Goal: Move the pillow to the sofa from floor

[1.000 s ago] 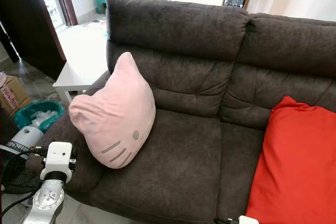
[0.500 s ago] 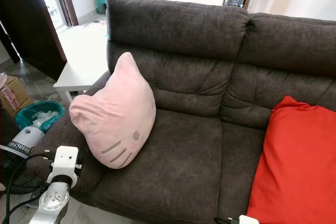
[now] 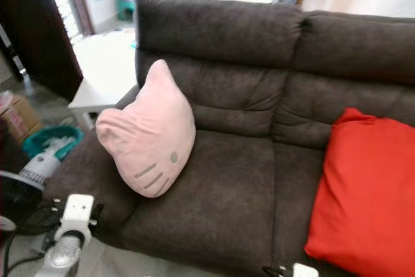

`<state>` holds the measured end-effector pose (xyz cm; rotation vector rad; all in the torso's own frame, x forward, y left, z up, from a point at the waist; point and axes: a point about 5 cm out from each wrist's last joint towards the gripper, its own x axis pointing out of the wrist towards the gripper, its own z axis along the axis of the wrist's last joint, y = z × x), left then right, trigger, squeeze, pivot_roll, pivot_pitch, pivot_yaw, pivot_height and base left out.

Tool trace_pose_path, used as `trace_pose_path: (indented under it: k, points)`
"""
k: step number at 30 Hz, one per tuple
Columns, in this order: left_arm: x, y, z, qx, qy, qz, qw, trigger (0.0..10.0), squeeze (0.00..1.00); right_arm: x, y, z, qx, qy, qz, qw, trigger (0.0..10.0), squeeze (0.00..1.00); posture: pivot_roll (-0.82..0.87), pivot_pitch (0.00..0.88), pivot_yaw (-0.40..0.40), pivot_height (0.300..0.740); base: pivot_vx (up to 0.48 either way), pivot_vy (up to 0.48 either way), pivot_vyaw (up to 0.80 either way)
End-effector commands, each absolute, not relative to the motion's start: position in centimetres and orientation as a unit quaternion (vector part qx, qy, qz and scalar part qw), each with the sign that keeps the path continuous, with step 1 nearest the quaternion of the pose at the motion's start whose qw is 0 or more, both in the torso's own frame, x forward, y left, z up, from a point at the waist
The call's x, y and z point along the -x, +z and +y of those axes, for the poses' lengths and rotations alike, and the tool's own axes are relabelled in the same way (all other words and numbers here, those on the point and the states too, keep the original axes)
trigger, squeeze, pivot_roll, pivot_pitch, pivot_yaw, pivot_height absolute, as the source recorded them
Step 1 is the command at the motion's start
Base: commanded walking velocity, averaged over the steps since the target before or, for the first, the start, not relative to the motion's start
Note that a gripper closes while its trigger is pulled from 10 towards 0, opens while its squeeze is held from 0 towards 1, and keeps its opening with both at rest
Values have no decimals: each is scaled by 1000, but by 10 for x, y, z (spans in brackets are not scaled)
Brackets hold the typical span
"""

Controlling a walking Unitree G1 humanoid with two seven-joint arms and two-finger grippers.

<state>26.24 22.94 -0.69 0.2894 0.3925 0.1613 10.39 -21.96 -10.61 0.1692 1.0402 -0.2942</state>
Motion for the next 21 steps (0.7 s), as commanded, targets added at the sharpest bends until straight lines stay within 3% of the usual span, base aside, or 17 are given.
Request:
trace_pose_path:
  k: [1,13,17,21]
  points:
    - [-238,-31,232,-138,80,262,952,10000,0,-116,-102,-224,-76,-141,478,864,10000,0,119,0,-22,740,-296,0,0]
    - [-211,-56,232,-124,62,360,923,10000,0,-117,-102,-219,-66,-119,483,865,10000,0,134,0,-35,740,-301,0,0]
    - [-193,-70,232,-141,39,429,891,10000,0,-120,-102,-217,-68,-120,482,865,10000,0,120,0,-17,740,0,0,0]
    - [-194,-69,233,-134,38,430,892,10000,0,-122,-102,-215,-75,-123,480,865,10000,0,122,0,-8,740,0,0,0]
